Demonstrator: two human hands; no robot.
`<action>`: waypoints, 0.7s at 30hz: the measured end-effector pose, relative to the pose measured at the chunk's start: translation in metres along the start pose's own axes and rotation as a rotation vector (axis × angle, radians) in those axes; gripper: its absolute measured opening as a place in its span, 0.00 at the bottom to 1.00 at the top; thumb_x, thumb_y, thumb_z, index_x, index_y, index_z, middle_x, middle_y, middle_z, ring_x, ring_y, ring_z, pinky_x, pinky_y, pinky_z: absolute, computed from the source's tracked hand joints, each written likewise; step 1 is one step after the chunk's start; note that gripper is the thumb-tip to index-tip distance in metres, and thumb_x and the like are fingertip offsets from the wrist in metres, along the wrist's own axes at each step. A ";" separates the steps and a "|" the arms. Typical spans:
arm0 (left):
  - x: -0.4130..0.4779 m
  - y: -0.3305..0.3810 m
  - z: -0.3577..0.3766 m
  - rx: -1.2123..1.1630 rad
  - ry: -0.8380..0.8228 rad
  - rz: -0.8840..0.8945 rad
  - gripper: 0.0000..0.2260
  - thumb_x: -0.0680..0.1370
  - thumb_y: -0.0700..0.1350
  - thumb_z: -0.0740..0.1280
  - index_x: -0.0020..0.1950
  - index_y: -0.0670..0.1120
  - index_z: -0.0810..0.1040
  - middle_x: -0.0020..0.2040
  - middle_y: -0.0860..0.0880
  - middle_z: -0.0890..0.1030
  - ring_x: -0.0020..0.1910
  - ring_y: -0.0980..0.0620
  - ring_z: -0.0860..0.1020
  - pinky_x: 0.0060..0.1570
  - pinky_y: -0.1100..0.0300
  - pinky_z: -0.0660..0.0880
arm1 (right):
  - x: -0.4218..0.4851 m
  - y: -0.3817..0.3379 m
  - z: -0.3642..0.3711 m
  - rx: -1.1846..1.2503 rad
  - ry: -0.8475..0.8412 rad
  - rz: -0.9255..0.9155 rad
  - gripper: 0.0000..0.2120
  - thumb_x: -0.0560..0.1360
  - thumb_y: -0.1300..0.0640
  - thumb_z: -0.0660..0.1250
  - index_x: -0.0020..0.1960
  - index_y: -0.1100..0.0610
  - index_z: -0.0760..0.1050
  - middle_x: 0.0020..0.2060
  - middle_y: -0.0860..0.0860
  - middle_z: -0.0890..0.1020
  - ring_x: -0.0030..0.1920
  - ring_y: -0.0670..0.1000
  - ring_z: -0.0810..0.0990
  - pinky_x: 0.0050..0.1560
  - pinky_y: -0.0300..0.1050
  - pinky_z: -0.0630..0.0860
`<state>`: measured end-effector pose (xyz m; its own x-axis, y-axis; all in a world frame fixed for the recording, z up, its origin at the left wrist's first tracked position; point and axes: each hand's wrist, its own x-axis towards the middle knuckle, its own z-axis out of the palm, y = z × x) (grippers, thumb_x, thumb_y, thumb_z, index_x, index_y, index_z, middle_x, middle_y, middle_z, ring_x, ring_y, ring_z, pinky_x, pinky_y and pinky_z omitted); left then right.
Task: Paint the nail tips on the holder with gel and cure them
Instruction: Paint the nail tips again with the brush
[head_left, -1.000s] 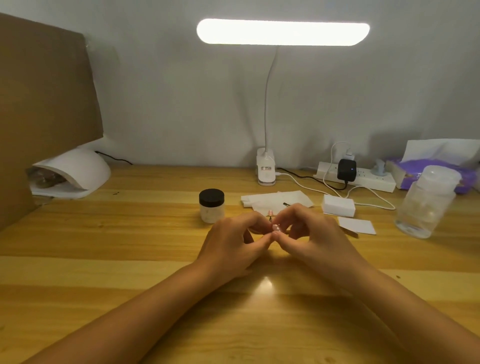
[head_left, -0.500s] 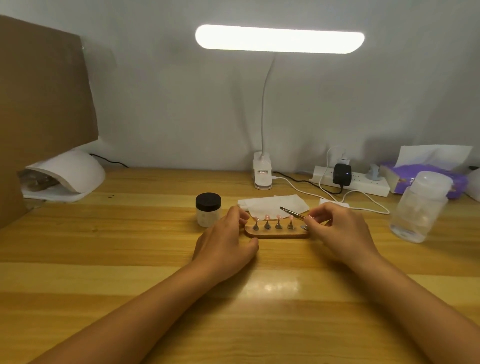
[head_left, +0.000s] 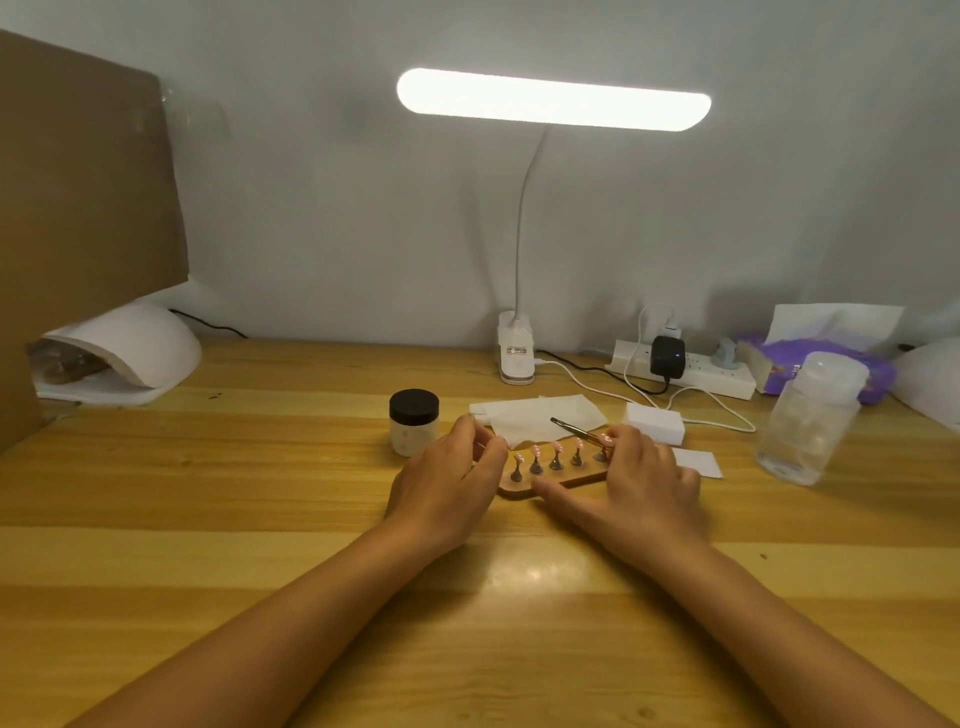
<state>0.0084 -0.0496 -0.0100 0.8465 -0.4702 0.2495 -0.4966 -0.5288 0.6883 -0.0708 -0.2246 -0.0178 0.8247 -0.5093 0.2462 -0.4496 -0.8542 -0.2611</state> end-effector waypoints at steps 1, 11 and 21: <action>0.000 0.000 -0.001 -0.005 -0.003 -0.004 0.11 0.83 0.56 0.54 0.54 0.53 0.71 0.49 0.55 0.80 0.45 0.57 0.77 0.36 0.61 0.66 | -0.002 -0.006 0.000 0.009 -0.016 0.026 0.61 0.51 0.13 0.45 0.73 0.50 0.55 0.71 0.50 0.66 0.70 0.54 0.64 0.64 0.53 0.64; -0.003 -0.002 -0.004 -0.036 -0.052 0.011 0.20 0.78 0.69 0.51 0.51 0.57 0.73 0.48 0.57 0.81 0.44 0.56 0.78 0.40 0.57 0.70 | -0.012 -0.033 0.011 0.107 -0.020 0.141 0.68 0.45 0.14 0.49 0.75 0.49 0.35 0.76 0.54 0.60 0.75 0.59 0.58 0.70 0.58 0.59; -0.007 0.010 -0.007 -0.109 -0.243 0.063 0.12 0.83 0.52 0.59 0.62 0.52 0.78 0.55 0.54 0.81 0.52 0.52 0.79 0.55 0.50 0.78 | -0.032 -0.011 -0.006 0.283 0.121 -0.100 0.67 0.51 0.19 0.65 0.75 0.42 0.31 0.74 0.49 0.63 0.71 0.54 0.63 0.70 0.53 0.60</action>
<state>-0.0016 -0.0468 0.0001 0.7374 -0.6624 0.1325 -0.5122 -0.4204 0.7489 -0.0946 -0.1999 -0.0170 0.8056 -0.4478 0.3880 -0.2414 -0.8460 -0.4753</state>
